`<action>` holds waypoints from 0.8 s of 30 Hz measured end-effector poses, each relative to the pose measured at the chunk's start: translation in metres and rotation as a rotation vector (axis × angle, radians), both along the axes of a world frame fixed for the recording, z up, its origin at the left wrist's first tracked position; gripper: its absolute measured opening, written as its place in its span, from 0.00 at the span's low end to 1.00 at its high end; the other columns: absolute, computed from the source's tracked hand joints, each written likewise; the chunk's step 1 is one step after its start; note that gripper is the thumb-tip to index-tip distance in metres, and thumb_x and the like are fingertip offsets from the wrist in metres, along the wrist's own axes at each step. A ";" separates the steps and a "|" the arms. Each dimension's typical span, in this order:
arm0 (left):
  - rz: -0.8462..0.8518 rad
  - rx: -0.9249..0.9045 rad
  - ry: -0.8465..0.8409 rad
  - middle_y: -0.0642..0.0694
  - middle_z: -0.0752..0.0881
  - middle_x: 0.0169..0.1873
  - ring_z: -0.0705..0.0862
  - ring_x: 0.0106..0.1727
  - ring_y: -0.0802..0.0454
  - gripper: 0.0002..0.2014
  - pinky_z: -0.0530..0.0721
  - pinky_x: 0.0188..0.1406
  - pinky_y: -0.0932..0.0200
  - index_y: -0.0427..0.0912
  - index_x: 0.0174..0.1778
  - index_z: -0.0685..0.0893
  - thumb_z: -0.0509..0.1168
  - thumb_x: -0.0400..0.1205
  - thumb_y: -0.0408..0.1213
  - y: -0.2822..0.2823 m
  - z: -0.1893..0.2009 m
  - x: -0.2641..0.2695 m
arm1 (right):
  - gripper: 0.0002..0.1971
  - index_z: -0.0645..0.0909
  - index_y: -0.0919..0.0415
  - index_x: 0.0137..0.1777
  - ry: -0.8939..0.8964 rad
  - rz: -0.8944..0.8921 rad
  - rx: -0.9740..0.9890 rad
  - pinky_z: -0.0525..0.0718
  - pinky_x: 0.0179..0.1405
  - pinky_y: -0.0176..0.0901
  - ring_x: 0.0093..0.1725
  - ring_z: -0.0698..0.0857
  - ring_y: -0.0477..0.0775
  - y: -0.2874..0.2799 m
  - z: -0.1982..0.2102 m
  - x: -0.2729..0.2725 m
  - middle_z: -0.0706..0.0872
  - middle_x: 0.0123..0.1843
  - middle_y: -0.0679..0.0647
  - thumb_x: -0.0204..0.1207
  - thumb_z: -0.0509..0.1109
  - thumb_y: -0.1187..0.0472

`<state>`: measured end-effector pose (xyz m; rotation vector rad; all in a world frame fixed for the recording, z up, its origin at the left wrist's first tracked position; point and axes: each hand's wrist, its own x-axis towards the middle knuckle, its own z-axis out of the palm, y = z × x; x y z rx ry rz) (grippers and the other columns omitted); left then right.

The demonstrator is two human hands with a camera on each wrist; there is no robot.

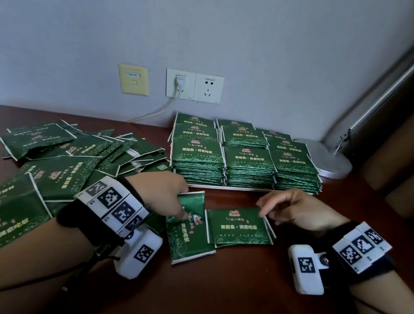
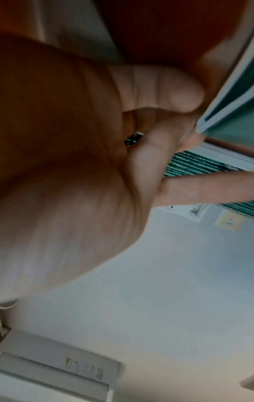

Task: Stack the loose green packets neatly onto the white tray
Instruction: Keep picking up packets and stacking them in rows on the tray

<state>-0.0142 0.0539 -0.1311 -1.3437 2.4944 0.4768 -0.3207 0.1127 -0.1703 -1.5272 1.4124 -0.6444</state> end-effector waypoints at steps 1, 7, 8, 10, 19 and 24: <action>0.024 0.022 -0.009 0.45 0.89 0.42 0.90 0.44 0.47 0.14 0.88 0.47 0.48 0.45 0.46 0.83 0.72 0.78 0.53 -0.001 -0.001 0.001 | 0.29 0.94 0.53 0.36 0.027 0.000 -0.005 0.86 0.44 0.39 0.57 0.85 0.54 0.000 0.000 -0.001 0.87 0.60 0.53 0.67 0.65 0.90; 0.044 0.096 0.025 0.54 0.83 0.49 0.85 0.49 0.52 0.21 0.87 0.53 0.48 0.52 0.62 0.75 0.75 0.77 0.45 0.003 0.001 -0.001 | 0.16 0.84 0.45 0.58 0.206 0.021 -0.055 0.83 0.54 0.42 0.53 0.83 0.45 0.004 -0.001 0.007 0.86 0.54 0.43 0.73 0.79 0.63; 0.021 0.121 0.037 0.55 0.82 0.51 0.84 0.52 0.53 0.27 0.86 0.55 0.49 0.56 0.68 0.71 0.76 0.76 0.43 0.003 0.001 -0.001 | 0.24 0.81 0.40 0.61 0.310 0.048 -0.056 0.82 0.59 0.41 0.56 0.82 0.43 0.005 -0.003 0.008 0.83 0.57 0.39 0.67 0.84 0.56; -0.021 0.208 0.067 0.55 0.82 0.57 0.83 0.56 0.53 0.39 0.84 0.60 0.47 0.65 0.75 0.63 0.77 0.75 0.36 0.003 0.002 -0.002 | 0.34 0.78 0.37 0.64 0.420 0.099 -0.016 0.79 0.64 0.39 0.61 0.79 0.40 0.007 -0.002 0.014 0.78 0.62 0.38 0.60 0.88 0.54; -0.073 0.236 0.188 0.58 0.86 0.54 0.85 0.57 0.55 0.20 0.87 0.58 0.46 0.67 0.47 0.74 0.72 0.78 0.34 -0.001 0.002 0.004 | 0.11 0.80 0.52 0.48 0.129 0.088 -0.071 0.85 0.40 0.45 0.39 0.82 0.46 0.010 0.008 0.008 0.83 0.38 0.44 0.75 0.77 0.66; 0.021 0.185 0.624 0.50 0.90 0.47 0.89 0.50 0.43 0.11 0.87 0.53 0.36 0.49 0.55 0.77 0.71 0.82 0.34 -0.013 0.033 0.019 | 0.22 0.74 0.61 0.62 -0.244 -0.096 -0.168 0.83 0.17 0.41 0.32 0.87 0.58 0.003 0.050 -0.015 0.87 0.43 0.56 0.69 0.77 0.64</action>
